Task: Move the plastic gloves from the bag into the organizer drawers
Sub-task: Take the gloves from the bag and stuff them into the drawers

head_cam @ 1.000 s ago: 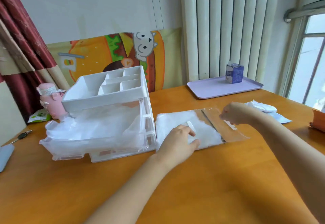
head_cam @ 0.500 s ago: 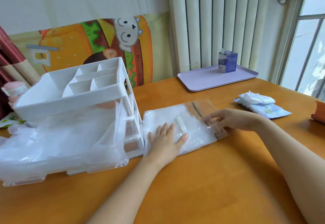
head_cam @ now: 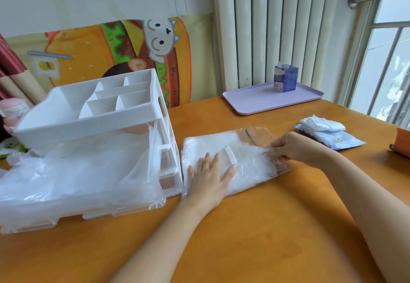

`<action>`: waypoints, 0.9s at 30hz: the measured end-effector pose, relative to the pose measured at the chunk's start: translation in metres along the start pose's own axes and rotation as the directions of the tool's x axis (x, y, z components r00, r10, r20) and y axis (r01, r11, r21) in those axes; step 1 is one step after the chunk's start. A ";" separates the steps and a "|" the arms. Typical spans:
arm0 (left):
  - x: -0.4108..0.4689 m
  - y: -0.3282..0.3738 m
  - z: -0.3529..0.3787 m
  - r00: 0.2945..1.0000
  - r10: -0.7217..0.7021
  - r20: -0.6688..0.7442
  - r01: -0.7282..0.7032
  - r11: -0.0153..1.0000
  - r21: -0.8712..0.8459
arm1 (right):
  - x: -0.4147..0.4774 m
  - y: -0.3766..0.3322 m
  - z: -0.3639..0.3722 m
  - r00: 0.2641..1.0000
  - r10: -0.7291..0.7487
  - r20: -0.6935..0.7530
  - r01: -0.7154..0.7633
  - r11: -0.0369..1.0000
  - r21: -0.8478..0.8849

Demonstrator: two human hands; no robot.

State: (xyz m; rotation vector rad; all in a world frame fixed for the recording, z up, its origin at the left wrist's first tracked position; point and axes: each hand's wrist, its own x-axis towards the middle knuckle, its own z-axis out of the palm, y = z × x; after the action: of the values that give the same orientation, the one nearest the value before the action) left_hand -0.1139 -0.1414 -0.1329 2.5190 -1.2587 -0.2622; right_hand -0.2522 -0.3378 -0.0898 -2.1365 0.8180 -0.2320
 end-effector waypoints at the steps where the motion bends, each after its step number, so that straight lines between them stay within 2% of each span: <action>1: -0.001 0.000 0.000 1.000 -0.005 -0.003 0.005 1.000 0.000 | 0.000 0.001 0.000 1.000 0.007 0.008 -0.007 1.000 0.022; 9: -0.007 0.001 -0.003 1.000 0.018 -0.023 -0.017 0.999 0.027 | -0.001 0.001 -0.009 0.997 0.073 -0.031 -0.060 0.946 0.319; 15: -0.006 -0.002 -0.005 1.000 -0.020 -0.015 0.020 0.999 0.043 | -0.004 -0.001 -0.010 0.996 0.089 -0.019 -0.071 0.888 0.455; 17: -0.006 -0.003 -0.006 0.999 -0.037 -0.020 0.037 0.999 0.033 | -0.005 0.001 -0.012 0.992 0.092 -0.084 -0.038 0.864 0.503; 19: -0.006 -0.004 -0.006 0.999 -0.052 -0.007 0.052 0.999 0.006 | -0.003 0.005 -0.017 0.966 0.118 -0.229 0.015 0.861 0.509; 23: -0.005 -0.006 -0.006 0.998 -0.068 0.017 0.067 0.998 0.020 | -0.005 0.014 -0.028 0.854 0.186 -0.487 0.114 0.844 0.523; 25: -0.005 -0.006 -0.006 0.997 -0.068 0.024 0.067 0.997 0.040 | -0.006 0.016 -0.033 0.824 0.231 -0.517 0.116 0.825 0.554; 27: -0.005 -0.005 -0.009 0.997 -0.073 0.033 0.071 0.996 0.050 | -0.003 0.019 -0.035 0.863 0.265 -0.430 0.052 0.800 0.597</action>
State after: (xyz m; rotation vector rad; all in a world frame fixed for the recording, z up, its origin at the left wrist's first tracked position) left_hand -0.1107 -0.1330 -0.1263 2.6158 -1.2030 -0.2969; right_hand -0.2785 -0.3668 -0.0807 -1.4280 0.9943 -0.8898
